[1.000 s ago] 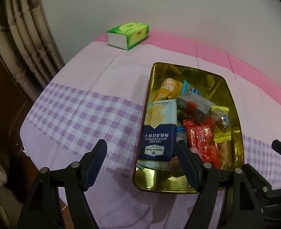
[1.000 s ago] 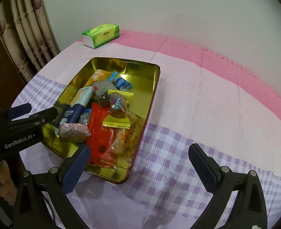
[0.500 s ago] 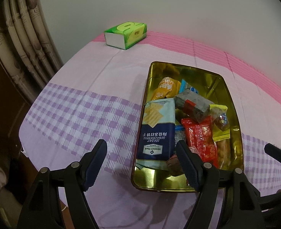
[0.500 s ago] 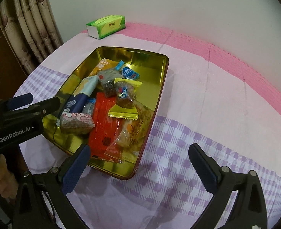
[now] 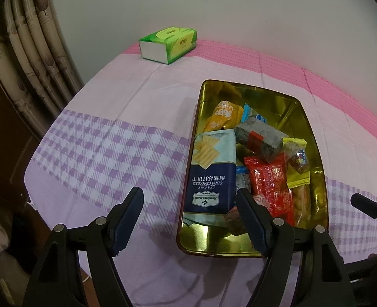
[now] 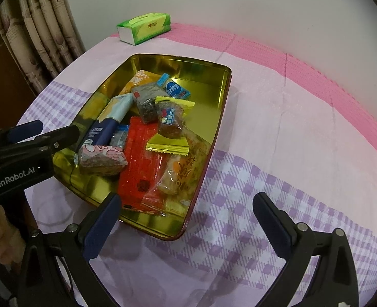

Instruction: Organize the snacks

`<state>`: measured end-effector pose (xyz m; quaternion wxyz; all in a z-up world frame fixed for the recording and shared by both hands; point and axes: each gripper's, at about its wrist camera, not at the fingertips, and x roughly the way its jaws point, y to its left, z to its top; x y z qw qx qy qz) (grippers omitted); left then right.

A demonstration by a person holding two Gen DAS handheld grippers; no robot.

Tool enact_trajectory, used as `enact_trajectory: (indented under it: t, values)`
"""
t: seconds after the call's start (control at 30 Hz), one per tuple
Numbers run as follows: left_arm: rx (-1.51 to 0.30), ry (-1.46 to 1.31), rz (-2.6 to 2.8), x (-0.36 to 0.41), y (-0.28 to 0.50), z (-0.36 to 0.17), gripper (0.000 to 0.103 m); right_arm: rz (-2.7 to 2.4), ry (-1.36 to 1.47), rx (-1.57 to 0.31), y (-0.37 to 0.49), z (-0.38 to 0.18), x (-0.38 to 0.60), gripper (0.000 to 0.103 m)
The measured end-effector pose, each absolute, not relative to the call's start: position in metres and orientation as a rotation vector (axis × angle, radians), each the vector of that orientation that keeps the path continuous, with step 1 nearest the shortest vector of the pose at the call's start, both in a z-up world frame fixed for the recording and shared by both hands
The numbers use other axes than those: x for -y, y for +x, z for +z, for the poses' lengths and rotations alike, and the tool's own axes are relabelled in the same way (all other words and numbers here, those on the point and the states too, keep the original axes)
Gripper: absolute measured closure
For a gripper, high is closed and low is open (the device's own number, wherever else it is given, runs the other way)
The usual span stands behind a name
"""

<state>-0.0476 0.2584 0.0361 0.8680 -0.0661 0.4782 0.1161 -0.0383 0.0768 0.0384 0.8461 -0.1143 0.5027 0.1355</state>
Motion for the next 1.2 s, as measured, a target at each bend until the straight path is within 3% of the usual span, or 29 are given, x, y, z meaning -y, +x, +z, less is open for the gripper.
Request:
enact_trajectory:
  t: [1.2]
  values:
    - [-1.007, -0.123, 0.245, -0.2577, -0.0487, 0.0334, 0.028, 0.294, -0.222, -1.087, -0.0404, 0.0327, -0.0749, 0.001]
